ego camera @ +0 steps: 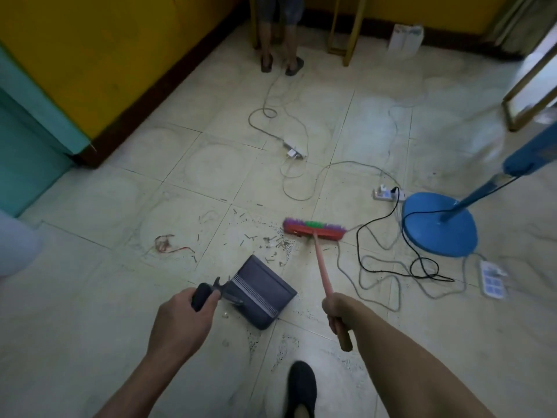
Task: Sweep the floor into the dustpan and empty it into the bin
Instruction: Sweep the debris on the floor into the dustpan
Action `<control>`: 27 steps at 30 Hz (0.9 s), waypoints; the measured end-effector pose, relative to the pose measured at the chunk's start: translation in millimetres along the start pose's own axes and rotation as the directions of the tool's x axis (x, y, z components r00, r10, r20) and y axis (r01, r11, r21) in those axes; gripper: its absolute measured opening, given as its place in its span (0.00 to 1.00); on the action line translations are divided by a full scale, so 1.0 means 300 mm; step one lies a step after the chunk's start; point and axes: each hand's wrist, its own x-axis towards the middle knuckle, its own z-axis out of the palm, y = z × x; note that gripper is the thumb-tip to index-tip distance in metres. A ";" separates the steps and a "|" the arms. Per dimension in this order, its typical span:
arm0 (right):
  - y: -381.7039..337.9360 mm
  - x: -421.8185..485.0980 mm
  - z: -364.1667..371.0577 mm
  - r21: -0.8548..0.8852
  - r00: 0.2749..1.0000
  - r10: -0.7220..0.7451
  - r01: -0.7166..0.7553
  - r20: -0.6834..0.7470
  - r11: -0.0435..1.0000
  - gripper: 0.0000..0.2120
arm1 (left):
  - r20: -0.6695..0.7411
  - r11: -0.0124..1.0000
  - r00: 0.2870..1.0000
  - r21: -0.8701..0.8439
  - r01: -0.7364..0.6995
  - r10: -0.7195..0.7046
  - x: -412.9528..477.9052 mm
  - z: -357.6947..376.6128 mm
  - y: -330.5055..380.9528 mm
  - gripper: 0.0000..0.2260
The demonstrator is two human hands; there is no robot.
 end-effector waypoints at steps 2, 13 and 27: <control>0.024 -0.061 0.076 -0.002 0.999 -0.006 0.006 0.038 1.000 0.14 | 0.004 1.000 1.000 -0.019 -0.002 0.002 -0.024 -0.041 -0.074 0.16; 0.087 -0.422 0.446 0.119 0.974 -0.075 0.050 0.215 0.992 0.10 | 0.022 0.997 1.000 -0.070 0.009 -0.007 -0.145 -0.285 -0.351 0.15; -0.082 -0.381 0.013 0.467 0.978 -0.207 0.171 0.026 0.868 0.06 | -0.004 0.998 1.000 -0.058 0.006 -0.006 -0.008 -0.272 -0.198 0.16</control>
